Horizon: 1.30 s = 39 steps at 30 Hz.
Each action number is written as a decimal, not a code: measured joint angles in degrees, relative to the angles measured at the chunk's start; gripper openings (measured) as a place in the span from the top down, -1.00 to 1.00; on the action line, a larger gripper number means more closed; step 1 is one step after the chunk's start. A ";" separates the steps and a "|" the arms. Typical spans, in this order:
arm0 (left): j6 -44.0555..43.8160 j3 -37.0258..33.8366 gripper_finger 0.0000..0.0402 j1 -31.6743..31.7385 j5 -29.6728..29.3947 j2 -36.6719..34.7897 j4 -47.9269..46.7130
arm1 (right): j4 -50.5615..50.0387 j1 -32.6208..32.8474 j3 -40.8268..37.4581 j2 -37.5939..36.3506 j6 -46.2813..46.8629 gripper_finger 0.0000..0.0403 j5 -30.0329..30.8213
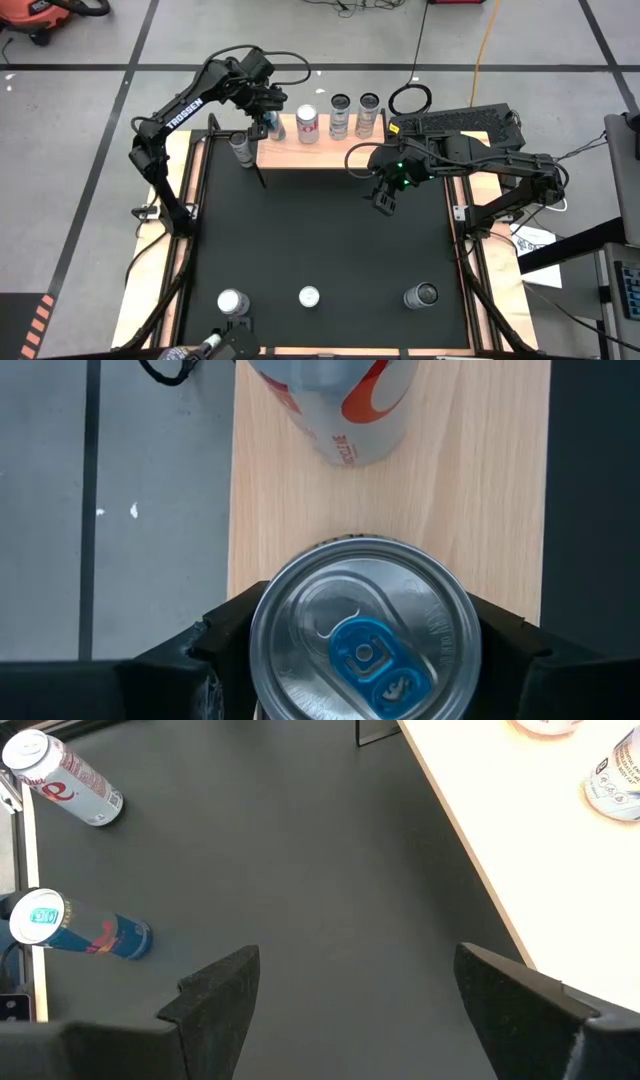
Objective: Place canned beverage on shelf
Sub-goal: Put the left blue soda can on the shelf
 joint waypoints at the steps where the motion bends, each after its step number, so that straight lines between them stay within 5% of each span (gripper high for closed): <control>1: -0.09 0.00 -0.22 0.00 -0.40 0.00 0.05 | 0.00 0.00 0.00 0.00 0.00 -0.57 0.00; 20: -1.05 0.81 -0.23 -0.49 -1.92 0.09 -0.84 | 0.00 0.00 0.00 -0.02 0.18 -0.57 0.00; 39: 9.71 0.83 -0.23 -1.66 -0.11 0.07 -1.38 | -0.02 0.00 0.00 -0.02 0.20 -0.57 0.00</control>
